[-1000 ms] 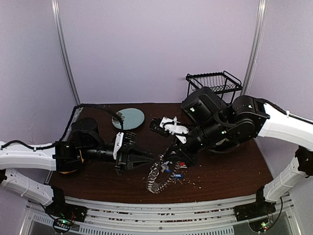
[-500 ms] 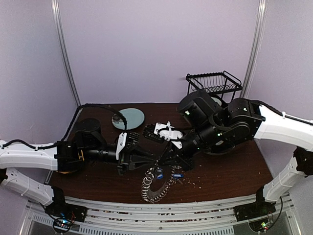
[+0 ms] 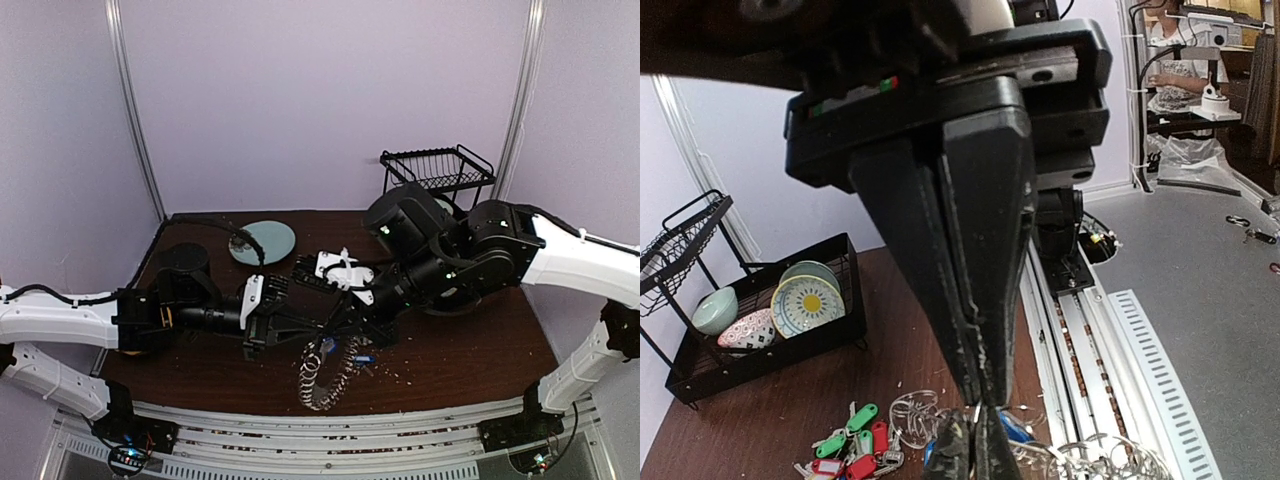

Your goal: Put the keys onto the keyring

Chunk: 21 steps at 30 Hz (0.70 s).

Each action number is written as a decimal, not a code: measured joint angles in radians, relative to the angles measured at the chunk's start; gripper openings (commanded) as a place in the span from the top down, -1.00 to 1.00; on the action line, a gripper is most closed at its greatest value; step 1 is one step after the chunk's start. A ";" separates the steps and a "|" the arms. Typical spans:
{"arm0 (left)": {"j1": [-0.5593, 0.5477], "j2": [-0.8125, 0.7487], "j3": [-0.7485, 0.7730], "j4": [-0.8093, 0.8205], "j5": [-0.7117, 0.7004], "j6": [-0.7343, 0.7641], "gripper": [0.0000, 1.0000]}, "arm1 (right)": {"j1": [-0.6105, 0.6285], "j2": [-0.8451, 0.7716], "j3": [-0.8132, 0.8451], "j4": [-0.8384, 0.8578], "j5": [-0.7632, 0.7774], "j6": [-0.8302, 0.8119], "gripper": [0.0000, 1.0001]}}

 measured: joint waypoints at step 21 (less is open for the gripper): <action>0.000 -0.117 -0.092 0.140 -0.097 -0.033 1.00 | -0.002 -0.225 -0.606 0.877 -0.001 0.160 0.28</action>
